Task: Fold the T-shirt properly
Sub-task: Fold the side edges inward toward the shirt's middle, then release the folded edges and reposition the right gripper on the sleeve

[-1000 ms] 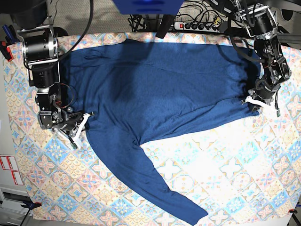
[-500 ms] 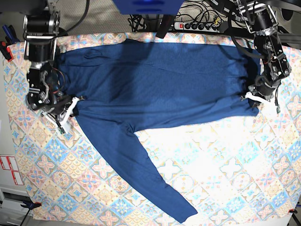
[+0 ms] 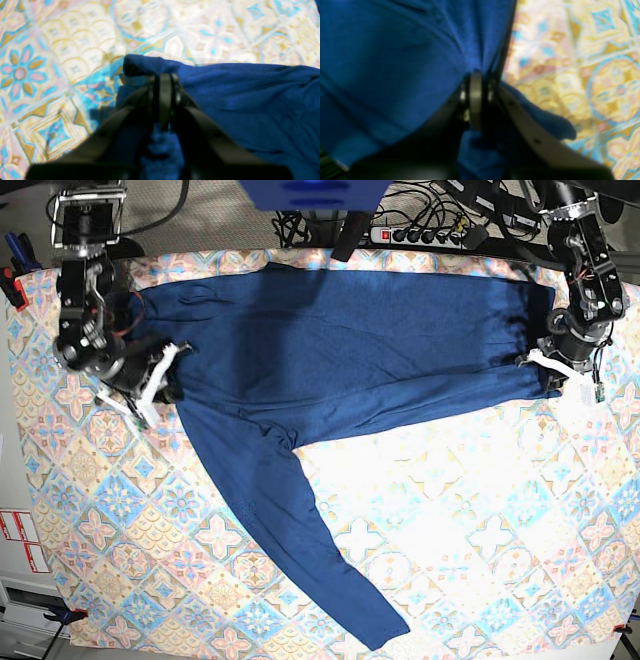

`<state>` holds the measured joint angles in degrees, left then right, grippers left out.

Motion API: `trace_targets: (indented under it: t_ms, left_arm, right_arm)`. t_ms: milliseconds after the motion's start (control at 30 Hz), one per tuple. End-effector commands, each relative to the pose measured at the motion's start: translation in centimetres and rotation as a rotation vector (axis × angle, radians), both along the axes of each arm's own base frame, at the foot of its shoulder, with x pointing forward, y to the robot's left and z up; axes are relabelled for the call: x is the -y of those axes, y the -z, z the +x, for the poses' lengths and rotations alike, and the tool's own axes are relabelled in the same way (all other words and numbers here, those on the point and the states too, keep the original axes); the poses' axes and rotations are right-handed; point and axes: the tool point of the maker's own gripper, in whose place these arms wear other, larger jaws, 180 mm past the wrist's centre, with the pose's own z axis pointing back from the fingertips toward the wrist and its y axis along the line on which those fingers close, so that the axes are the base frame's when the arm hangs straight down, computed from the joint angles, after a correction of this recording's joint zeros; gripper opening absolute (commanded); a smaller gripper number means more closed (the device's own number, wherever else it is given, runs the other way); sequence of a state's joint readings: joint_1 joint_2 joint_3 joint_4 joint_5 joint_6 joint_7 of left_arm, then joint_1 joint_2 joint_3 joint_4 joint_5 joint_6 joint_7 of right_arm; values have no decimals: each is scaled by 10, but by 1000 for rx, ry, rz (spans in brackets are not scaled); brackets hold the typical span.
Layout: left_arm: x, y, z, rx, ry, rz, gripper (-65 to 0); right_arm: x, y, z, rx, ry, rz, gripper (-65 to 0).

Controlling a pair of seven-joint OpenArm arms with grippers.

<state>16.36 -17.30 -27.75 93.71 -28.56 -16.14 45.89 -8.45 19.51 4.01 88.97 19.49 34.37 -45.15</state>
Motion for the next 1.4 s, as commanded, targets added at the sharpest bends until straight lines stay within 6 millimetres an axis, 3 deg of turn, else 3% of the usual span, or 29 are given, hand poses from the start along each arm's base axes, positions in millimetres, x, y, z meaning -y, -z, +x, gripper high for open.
trace_targets:
  t_ms: [0,167,400,467,633,733,967,1167,1300,1367]
  left_arm:
    - [-9,-14,5,40,2,26,-650]
    - [-38,-26,-2,54,-55,67,-650]
    - [-41,-25,-4,49,-61,73,-650]
    - [-40,-23,-6,39,-57,75,-650]
    - [-48,11,-25,-51,-101,30,-650]
    - [-49,22,-33,-83,-113,18,-650]
    - [-14,40,-31,-145,18,8,-650]
    - [-15,48,-36,-167,8,-2,-650]
    - [-23,51,-43,-197,5,8,-645]
    - [-23,54,-51,-212,5,9,-613]
  right_arm:
    - [10,-15,7,48,14,-3,-646]
    - [20,-18,-13,43,70,44,-646]
    - [29,-25,-18,59,98,46,-646]
    - [29,-18,-28,33,98,45,-646]
    - [29,-15,-35,18,96,42,-646]
    - [29,-9,-45,-7,96,39,-646]
    - [28,-5,-48,-21,94,40,-643]
    - [29,2,-59,-63,91,27,-634]
    - [31,2,-61,-76,92,18,-575]
    - [31,2,-61,-75,94,17,-546]
